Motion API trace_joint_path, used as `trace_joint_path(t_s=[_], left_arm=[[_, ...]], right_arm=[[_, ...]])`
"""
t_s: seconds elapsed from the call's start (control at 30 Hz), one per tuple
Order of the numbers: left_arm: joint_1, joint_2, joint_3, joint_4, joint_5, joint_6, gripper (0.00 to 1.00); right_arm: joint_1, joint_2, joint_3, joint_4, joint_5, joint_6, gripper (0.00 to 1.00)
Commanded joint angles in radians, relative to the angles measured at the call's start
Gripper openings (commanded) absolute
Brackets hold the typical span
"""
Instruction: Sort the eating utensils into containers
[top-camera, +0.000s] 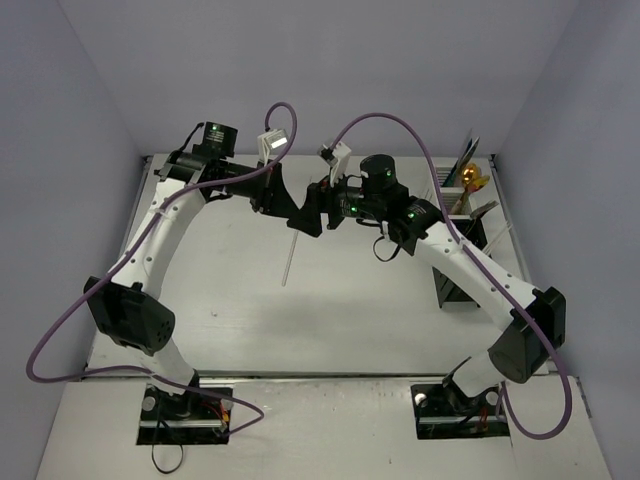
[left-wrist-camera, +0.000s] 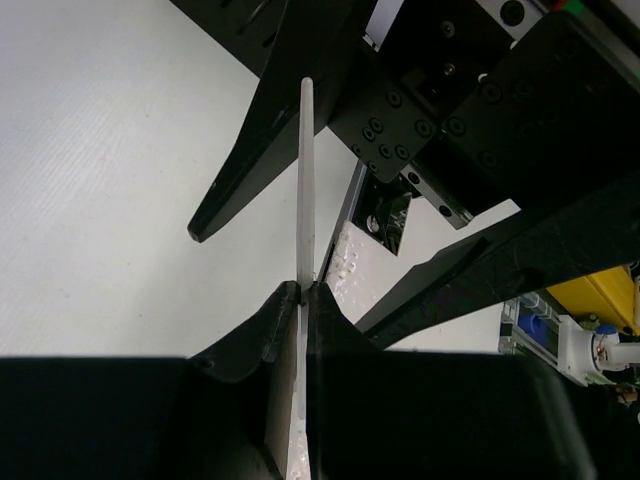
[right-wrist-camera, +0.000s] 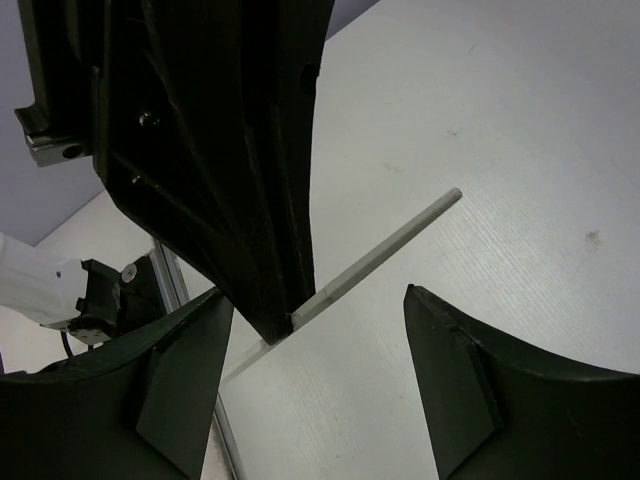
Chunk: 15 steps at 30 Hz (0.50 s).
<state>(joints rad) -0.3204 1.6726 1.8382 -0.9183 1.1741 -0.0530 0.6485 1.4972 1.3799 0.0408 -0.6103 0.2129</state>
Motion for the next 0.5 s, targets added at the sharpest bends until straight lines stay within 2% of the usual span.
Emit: trace_joint_path(t_s=[0.0,0.3,0.47], left_arm=[[-0.005,-0.063,-0.001,0.042,0.038,0.017,0.00],[-0.002,-0.072,0.017,0.077,0.042,-0.006,0.00],[0.002,-0.110,-0.038,0.251,0.046,-0.126,0.00]], right_arm=[[-0.010,-0.018,0.080,0.088,-0.019,0.020,0.65],[-0.004,-0.034,0.033,0.094,-0.050,0.042,0.54],[-0.003,-0.026,0.027,0.101,-0.055,0.064,0.55]])
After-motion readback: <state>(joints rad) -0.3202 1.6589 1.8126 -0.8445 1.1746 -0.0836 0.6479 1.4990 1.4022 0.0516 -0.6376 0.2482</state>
